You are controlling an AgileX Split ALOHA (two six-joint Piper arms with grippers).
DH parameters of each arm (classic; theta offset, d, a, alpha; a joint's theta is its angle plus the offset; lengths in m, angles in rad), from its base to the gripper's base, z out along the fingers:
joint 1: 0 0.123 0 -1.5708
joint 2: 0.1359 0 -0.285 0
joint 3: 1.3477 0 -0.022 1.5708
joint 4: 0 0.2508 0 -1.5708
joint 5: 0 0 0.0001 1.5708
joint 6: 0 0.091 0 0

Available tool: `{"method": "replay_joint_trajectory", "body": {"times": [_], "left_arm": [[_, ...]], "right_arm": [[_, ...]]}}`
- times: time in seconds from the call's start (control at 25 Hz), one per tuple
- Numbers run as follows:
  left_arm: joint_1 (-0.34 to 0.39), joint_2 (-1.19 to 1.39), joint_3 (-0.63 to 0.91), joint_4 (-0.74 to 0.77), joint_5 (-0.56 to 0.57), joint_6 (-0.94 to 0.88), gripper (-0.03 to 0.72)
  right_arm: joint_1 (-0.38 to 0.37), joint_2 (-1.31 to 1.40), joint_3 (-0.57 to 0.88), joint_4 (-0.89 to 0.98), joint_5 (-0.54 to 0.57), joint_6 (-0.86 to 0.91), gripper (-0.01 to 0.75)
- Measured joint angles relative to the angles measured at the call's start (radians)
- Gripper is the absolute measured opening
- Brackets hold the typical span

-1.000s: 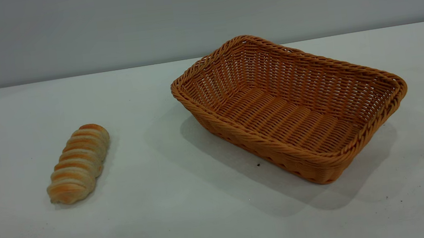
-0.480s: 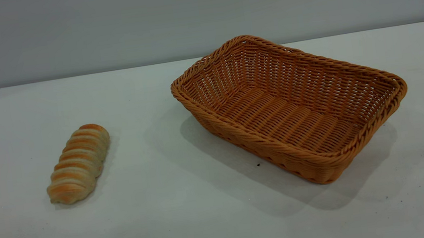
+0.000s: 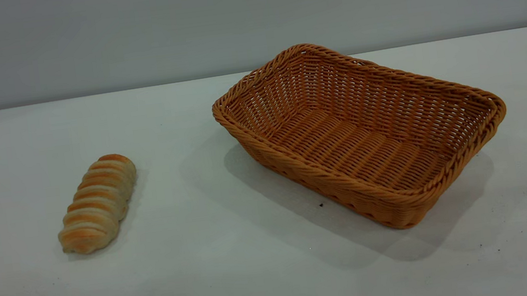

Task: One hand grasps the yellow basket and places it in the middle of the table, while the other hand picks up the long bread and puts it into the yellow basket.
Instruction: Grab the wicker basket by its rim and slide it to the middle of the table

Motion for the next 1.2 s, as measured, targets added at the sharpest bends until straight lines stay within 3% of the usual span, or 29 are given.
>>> {"method": "replay_joint_trajectory", "body": {"times": [0.44, 0.68, 0.88, 1.2], "left_arm": [[0.0, 0.001, -0.006, 0.007, -0.023, -0.052, 0.376], [0.0, 0.142, -0.044, -0.134, -0.346, 0.001, 0.368], [0.0, 0.384, -0.046, -0.337, -0.599, 0.178, 0.368], [0.0, 0.838, -0.214, -0.47, -0.662, 0.516, 0.368]], "right_arm": [[0.0, 0.001, -0.005, 0.0, -0.01, 0.022, 0.243], [0.0, 0.104, -0.02, 0.046, -0.314, 0.081, 0.247], [0.0, 0.369, -0.02, 0.081, -0.536, 0.08, 0.321], [0.0, 0.829, -0.02, 0.165, -0.766, 0.079, 0.422]]}}
